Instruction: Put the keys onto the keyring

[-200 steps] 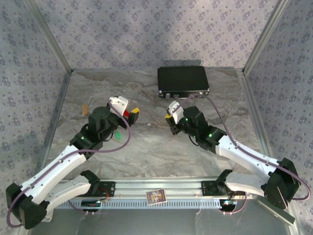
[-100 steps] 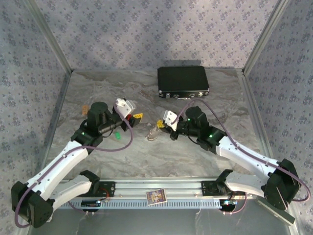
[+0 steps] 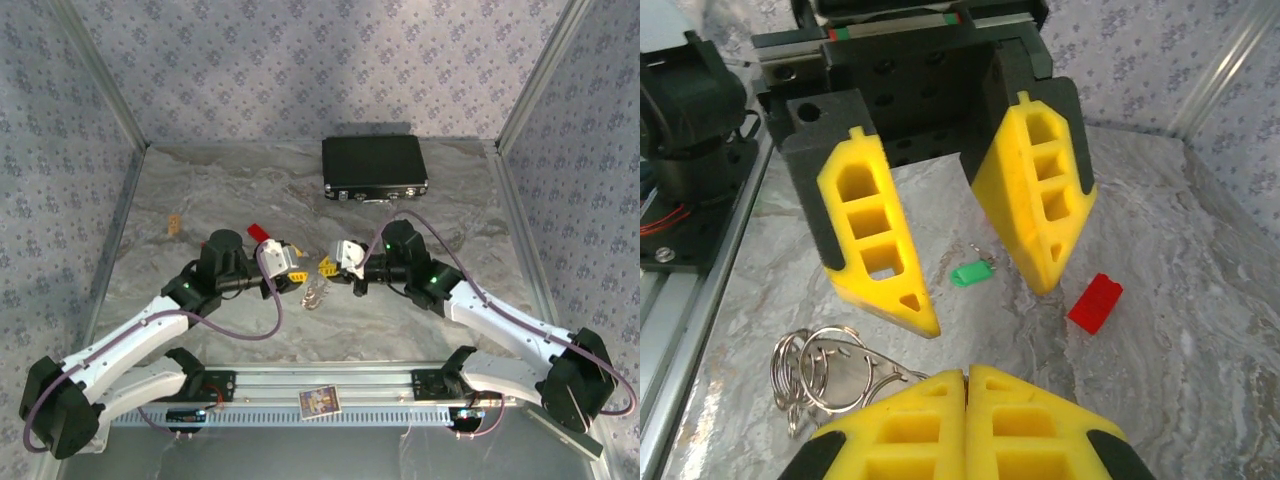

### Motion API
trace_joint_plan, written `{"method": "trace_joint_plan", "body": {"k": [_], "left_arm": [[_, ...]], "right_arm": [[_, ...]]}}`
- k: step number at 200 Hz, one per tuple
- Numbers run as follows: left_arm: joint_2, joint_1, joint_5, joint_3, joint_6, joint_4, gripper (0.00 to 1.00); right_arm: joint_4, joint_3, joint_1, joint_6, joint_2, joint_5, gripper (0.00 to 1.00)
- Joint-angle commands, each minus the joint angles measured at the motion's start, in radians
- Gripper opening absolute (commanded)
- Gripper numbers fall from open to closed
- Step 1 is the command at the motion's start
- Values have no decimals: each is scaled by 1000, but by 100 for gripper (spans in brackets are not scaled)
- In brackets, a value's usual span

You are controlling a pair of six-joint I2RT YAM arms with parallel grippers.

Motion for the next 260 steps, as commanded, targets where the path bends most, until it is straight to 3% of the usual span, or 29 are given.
{"method": "trace_joint_plan", "body": {"k": [1, 72, 119, 204, 260], "left_arm": [[-15, -8, 65, -1, 16, 56, 45], [32, -31, 148, -17, -13, 45, 40], [47, -33, 133, -24, 32, -11, 40], [109, -37, 226, -30, 55, -6, 37], [91, -39, 188, -22, 83, -65, 34]], "right_arm": [[-53, 13, 13, -36, -22, -38, 0], [-120, 32, 52, -61, -4, -19, 0], [-126, 36, 72, -79, 10, 22, 0], [-109, 49, 94, -86, 30, 52, 0], [-144, 53, 96, -113, 24, 103, 0]]}}
